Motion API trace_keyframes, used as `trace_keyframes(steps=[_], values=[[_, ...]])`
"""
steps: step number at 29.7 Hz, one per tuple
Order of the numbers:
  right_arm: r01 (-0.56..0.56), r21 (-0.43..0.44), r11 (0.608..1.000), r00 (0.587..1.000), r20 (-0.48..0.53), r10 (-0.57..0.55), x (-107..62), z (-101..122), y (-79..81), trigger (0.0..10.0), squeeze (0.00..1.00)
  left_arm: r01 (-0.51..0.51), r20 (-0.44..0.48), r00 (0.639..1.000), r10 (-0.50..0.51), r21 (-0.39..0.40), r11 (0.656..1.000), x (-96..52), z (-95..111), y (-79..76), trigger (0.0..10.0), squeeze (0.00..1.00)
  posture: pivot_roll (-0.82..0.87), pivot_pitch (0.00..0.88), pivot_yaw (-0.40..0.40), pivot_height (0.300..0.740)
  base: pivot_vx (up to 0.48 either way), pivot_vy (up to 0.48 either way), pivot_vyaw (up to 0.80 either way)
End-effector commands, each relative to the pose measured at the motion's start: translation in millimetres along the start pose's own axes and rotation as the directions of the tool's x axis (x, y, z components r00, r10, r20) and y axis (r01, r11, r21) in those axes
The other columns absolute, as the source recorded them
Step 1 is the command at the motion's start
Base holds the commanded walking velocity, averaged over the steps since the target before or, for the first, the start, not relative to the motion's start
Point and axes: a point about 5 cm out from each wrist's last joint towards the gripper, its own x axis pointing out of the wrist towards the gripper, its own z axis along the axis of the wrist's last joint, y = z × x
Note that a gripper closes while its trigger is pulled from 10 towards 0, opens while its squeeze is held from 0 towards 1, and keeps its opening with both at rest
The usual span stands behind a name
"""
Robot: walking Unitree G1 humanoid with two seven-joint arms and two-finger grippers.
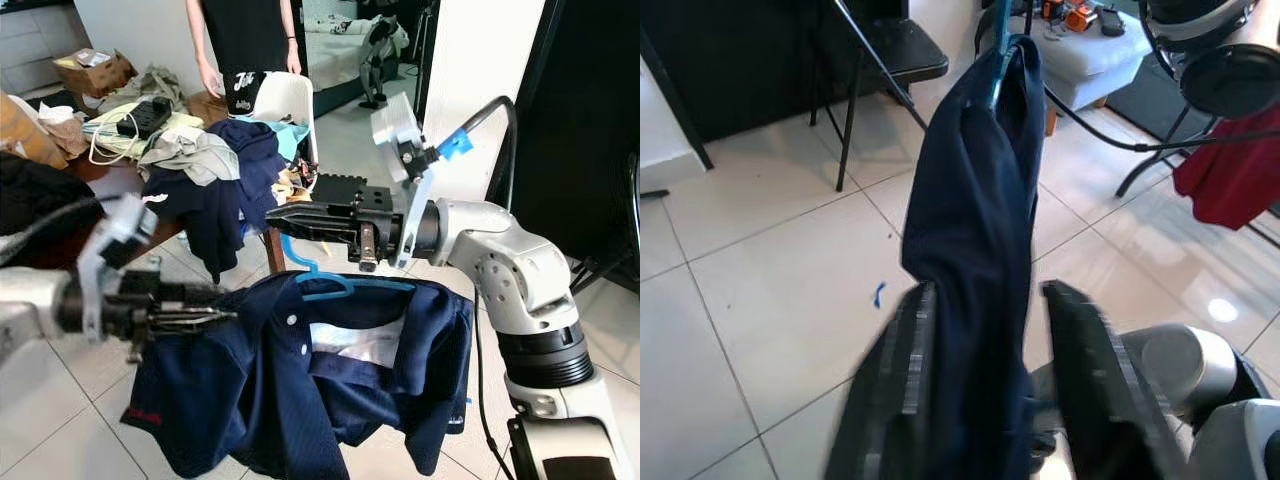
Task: Hang hanger
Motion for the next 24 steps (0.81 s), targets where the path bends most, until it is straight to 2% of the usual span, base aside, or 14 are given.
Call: trace_keyframes(steps=[1, 5, 6, 8, 9, 11, 12, 14, 15, 16, 17, 18, 19, 24], values=[[0.016, -0.027, 1.0, 1.0, 0.024, -0.015, -1.3, 8.1, -1.1, 0.0, 0.0, -0.012, -0.006, 1.0, 0.012, -0.004, 1.0, -4.1, 0.6, 1.8, 10.0, 1.0, -0.07, 0.0, 0.05, 0.74, 0.0, 0.0, 0.0], [0.071, -0.032, 0.997, 0.997, 0.017, -0.071, -3.8, 7.5, -6.9, 0.0, 0.0, -0.075, -0.01, 0.997, 0.075, 0.024, 0.997, -12.5, 2.1, 7.8, 10.0, 1.0, -0.07, 0.0, 0.05, 0.74, 0.0, 0.0, 0.0], [0.135, -0.041, 0.99, 0.991, -0.007, -0.136, -7.0, 5.6, -13.7, 0.0, 0.0, -0.136, 0.003, 0.991, 0.136, 0.051, 0.989, -18.8, 5.8, 13.2, 10.0, 1.0, -0.06, 0.0, 0.048, 0.74, 0.0, 0.0, 0.0], [0.262, -0.065, 0.963, 0.963, -0.052, -0.265, -12.5, 1.9, -27.7, 0.0, 0.0, -0.262, 0.04, 0.965, 0.259, 0.117, 0.958, -28.8, 13.2, 23.4, 10.0, 1.0, -0.06, 0.0, 0.048, 0.74, 0.0, 0.0, 0.0], [0.262, -0.065, 0.963, 0.963, -0.052, -0.265, -12.5, 1.9, -27.7, 0.0, 0.0, -0.262, 0.04, 0.965, 0.259, 0.117, 0.958, -28.8, 13.2, 23.4, 10.0, 1.0, -0.06, 0.0, 0.048, 0.74, 0.0, 0.0, 0.0], [0.359, -0.077, 0.93, 0.929, -0.063, -0.364, -14.3, 1.3, -38.6, 0.0, 0.0, -0.383, 0.097, 0.923, 0.372, 0.156, 0.911, -33.4, 20.6, 32.3, 10.0, 1.0, -0.06, 0.0, 0.048, 0.74, 0.0, 0.0, 0.0], [0.359, -0.077, 0.93, 0.929, -0.063, -0.364, -14.3, 1.3, -38.6, 0.0, 0.0, -0.383, 0.097, 0.923, 0.372, 0.156, 0.911, -33.4, 20.6, 32.3, 10.0, 1.0, -0.06, 0.0, 0.048, 0.74, 0.0, 0.0, 0.0], [0.442, -0.071, 0.894, 0.894, -0.046, -0.446, -12.6, 3.0, -48.0, 0.0, 0.0, -0.495, 0.164, 0.867, 0.471, 0.167, 0.853, -34.6, 26.4, 39.6, 10.0, 1.0, -0.06, 0.0, 0.046, 0.74, 0.0, 0.0, 0.0], [0.442, -0.071, 0.894, 0.894, -0.046, -0.446, -12.6, 3.0, -48.0, 0.0, 0.0, -0.495, 0.164, 0.867, 0.471, 0.167, 0.853, -34.6, 26.4, 39.6, 10.0, 1.0, -0.06, 0.0, 0.046, 0.74, 0.0, 0.0, 0.0], [0.456, -0.069, 0.887, 0.887, -0.038, -0.459, -11.0, 3.7, -49.6, 0.0, 0.0, -0.525, 0.187, 0.848, 0.496, 0.165, 0.835, -31.7, 26.8, 40.8, 10.0, 0.07, -0.06, 0.0, 0.044, 0.74, 0.0, 0.0, 0.0], [0.463, -0.064, 0.884, 0.885, -0.027, -0.465, -9.1, 5.0, -50.4, 0.0, 0.0, -0.547, 0.205, 0.833, 0.514, 0.163, 0.821, -27.8, 26.4, 41.1, 10.0, 0.07, -0.06, 0.0, 0.044, 0.74, 0.0, 0.0, 0.0], [0.463, -0.064, 0.884, 0.885, -0.027, -0.465, -9.1, 5.0, -50.4, 0.0, 0.0, -0.547, 0.205, 0.833, 0.514, 0.163, 0.821, -27.8, 26.4, 41.1, 10.0, 0.07, -0.06, 0.0, 0.044, 0.74, 0.0, 0.0, 0.0], [0.423, -0.062, 0.904, 0.906, 0.001, -0.424, -2.7, 9.3, -45.6, 0.0, 0.0, -0.583, 0.212, 0.809, 0.548, 0.178, 0.793, -16.2, 20.1, 40.7, 10.0, 0.0, -0.06, 0.0, 0.042, 0.74, 0.0, 0.0, 0.0], [0.353, -0.072, 0.933, 0.936, 0.02, -0.352, 1.6, 12.7, -37.0, 0.0, 0.0, -0.606, 0.23, 0.792, 0.565, 0.193, 0.771, -4.4, 12.6, 39.3, 10.0, 0.0, -0.06, 0.0, 0.044, 0.74, 0.0, 0.0, 0.0]])
